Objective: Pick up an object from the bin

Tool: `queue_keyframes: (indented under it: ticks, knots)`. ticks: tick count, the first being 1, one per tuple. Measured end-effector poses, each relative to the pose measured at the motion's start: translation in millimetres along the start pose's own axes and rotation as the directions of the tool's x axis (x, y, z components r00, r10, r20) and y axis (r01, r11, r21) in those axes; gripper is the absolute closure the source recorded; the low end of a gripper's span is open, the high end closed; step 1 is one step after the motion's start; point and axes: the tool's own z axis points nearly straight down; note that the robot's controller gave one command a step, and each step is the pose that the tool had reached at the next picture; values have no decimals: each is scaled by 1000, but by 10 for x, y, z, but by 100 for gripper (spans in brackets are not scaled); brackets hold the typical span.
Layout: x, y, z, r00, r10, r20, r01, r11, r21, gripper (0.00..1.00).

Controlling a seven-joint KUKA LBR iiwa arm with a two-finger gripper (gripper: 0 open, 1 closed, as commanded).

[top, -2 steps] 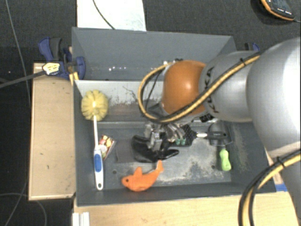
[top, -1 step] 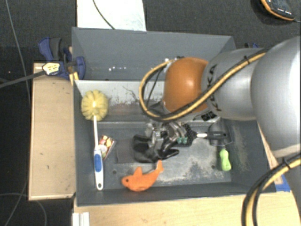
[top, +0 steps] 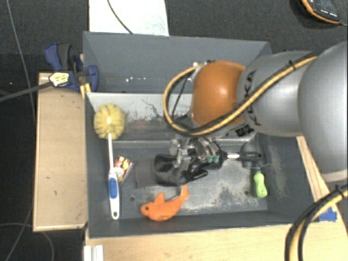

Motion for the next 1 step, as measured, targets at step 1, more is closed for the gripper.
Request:
queue_keyframes:
  ticks: [1]
  knots:
    - [-9,0,-212,1000,1,4,-1,1000,0,100]
